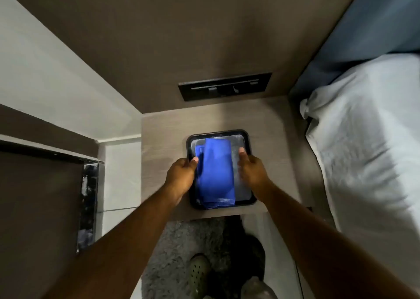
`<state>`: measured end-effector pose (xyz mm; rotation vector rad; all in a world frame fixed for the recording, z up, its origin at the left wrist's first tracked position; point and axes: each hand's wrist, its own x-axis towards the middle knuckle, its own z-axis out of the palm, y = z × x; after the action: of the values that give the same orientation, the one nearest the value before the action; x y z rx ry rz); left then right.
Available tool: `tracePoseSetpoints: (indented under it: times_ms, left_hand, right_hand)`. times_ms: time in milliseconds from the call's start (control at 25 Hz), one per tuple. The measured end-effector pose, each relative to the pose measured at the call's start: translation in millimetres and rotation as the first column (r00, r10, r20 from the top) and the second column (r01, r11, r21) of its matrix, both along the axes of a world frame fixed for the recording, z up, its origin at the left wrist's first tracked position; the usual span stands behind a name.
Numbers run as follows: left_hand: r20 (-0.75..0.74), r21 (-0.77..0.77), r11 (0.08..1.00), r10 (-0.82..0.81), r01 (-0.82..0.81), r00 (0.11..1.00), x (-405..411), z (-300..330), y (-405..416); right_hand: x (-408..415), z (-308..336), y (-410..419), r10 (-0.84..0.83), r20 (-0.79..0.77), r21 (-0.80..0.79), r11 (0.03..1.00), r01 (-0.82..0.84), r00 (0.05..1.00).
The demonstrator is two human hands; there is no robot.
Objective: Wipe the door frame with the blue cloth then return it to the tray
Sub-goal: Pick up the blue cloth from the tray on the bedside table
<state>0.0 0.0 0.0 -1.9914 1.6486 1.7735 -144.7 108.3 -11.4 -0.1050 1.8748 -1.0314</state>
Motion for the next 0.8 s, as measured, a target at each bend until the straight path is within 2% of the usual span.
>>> tracePoseSetpoints:
  times_ms: [120,200,280,560,720,800]
  left_hand:
    - [0.055,-0.080,0.992,-0.094,0.098,0.994,-15,-32,-16]
    - [0.068,-0.042,0.985,-0.165,0.169,0.984,-28,-47,-22]
    - [0.082,-0.004,0.973,-0.228,0.229,0.970,-38,-59,-26]
    - [0.032,0.090,0.996,0.016,-0.019,0.999,-35,-74,-28]
    - [-0.102,0.108,0.992,0.080,-0.069,0.992,-19,-46,-24]
    - [-0.206,0.184,0.979,0.125,-0.087,0.971,-5,-17,-26]
  right_hand:
    - [3,-37,-22,0.202,-0.187,0.142,0.974,-0.177,0.961]
    - [6,-54,-34,0.268,-0.224,0.247,0.946,-0.212,0.937]
    - [7,-70,-38,0.264,-0.229,0.261,0.944,-0.203,0.937]
    - [10,-71,-44,0.143,-0.146,0.086,0.988,-0.132,0.979]
    - [13,-36,-42,0.042,0.001,-0.082,0.996,-0.042,0.999]
    - [19,-5,-42,0.011,0.090,-0.147,0.989,0.002,0.996]
